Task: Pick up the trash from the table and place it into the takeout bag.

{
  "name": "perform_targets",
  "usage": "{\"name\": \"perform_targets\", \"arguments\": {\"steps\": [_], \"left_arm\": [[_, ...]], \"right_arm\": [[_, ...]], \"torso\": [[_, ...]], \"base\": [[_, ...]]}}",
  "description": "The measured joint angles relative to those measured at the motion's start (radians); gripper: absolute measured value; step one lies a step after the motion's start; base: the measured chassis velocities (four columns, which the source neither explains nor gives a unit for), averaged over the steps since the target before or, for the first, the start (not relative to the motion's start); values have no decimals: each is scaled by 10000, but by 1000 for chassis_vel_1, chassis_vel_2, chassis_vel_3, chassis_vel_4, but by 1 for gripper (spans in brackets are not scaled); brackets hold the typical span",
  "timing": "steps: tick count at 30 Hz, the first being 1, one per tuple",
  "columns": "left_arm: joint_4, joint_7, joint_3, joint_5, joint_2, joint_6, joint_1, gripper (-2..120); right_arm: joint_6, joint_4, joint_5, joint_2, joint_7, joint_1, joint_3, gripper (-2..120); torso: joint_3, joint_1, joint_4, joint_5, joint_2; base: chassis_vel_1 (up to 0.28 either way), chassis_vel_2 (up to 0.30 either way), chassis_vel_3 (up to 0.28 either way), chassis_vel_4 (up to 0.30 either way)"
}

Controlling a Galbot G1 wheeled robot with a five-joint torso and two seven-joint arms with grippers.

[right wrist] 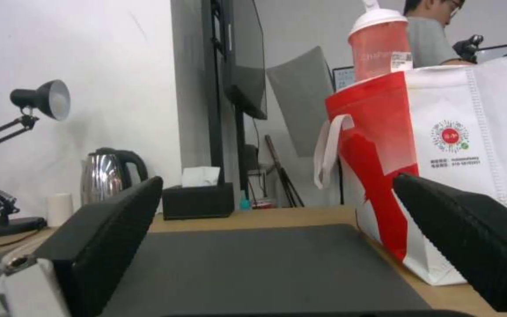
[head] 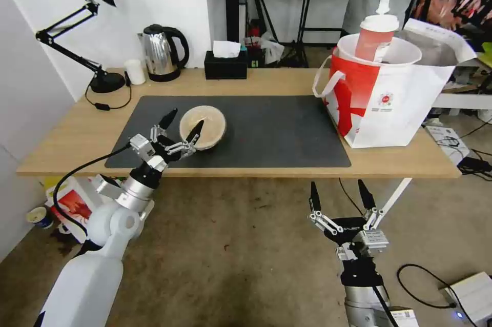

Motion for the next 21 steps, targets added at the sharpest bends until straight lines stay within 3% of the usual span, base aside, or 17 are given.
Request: {"name": "perform_targets", "arguments": {"steps": [15, 21], "left_arm": [[1230, 15, -20, 50, -221, 137, -186, 100], [1284, 19, -19, 11, -294, 172, -237, 100]], "right_arm": [[0, 0, 0, 0, 0, 0, 0, 100], [0, 0, 0, 0, 0, -1, -1, 100]], "torso": [[0, 0, 1, 0, 0], [0, 0, 0, 1, -2]], "base": [[0, 0, 0, 0], [0, 0, 0, 0]]}}
